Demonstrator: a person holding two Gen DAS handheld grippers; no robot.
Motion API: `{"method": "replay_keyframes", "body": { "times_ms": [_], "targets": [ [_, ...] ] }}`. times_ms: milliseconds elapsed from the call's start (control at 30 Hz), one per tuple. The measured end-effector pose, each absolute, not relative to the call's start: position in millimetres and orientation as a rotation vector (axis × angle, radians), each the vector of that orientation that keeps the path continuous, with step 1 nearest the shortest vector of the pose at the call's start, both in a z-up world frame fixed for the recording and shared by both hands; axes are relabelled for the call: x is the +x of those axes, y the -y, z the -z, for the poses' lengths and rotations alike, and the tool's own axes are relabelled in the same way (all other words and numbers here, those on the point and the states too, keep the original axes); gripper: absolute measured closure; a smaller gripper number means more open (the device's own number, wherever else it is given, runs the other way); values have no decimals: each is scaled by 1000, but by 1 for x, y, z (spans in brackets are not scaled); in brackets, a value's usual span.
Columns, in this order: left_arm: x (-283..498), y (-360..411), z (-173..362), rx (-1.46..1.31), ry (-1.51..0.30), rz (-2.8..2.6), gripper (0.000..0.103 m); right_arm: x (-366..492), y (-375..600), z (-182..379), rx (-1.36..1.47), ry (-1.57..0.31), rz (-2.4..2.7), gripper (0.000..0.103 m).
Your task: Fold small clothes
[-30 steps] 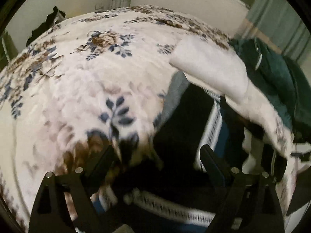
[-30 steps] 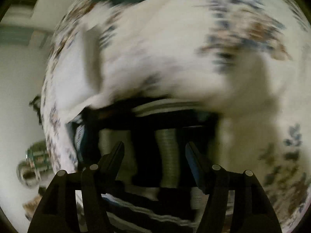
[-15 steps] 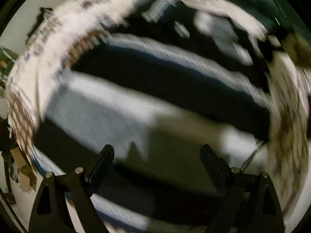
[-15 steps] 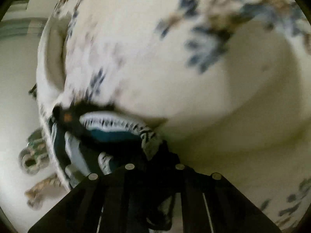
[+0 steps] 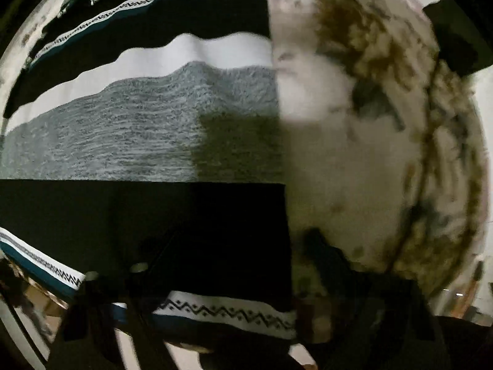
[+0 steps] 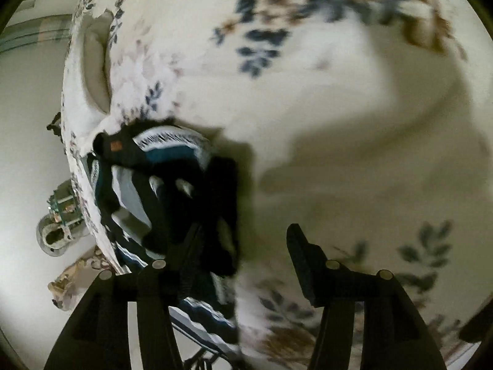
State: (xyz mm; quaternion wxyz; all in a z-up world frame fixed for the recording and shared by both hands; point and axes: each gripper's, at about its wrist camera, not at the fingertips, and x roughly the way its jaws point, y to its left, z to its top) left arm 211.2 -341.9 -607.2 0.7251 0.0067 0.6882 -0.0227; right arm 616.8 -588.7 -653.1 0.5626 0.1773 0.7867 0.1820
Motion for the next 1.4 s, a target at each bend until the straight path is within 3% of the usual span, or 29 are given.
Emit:
{"method": "replay_keyframes", "body": {
  "times_ms": [67, 100, 133, 433, 467, 500, 533, 833, 1067, 1233, 1400],
  "targets": [
    [212, 339, 607, 15, -1491, 41, 68, 616, 598, 656, 423, -1851, -435, 45],
    [213, 336, 604, 14, -1478, 30, 91, 618, 601, 660, 431, -1849, -443, 45],
    [214, 333, 601, 12, -1474, 23, 96, 621, 602, 663, 439, -1844, -448, 45],
    [219, 287, 545, -121, -1386, -2, 97, 652, 543, 711, 605, -1795, -497, 45],
    [221, 282, 541, -136, -1383, -2, 97, 652, 538, 711, 592, -1794, -488, 52],
    [222, 275, 536, -148, -1377, -7, 97, 651, 532, 708, 561, -1779, -471, 66],
    [223, 267, 530, -172, -1365, -11, 97, 651, 527, 705, 543, -1780, -462, 93],
    [207, 197, 488, -385, -1261, -39, 97, 650, 473, 615, 371, -1759, -328, 93],
    [196, 95, 461, -505, -1183, -84, 97, 661, 329, 539, 197, -1752, -293, 94],
    [180, 10, 475, -632, -1145, -167, 98, 667, 205, 526, 107, -1737, -300, 94],
    [170, -53, 504, -741, -1122, -214, 98, 674, 89, 551, 24, -1731, -242, 94]
  ]
}}
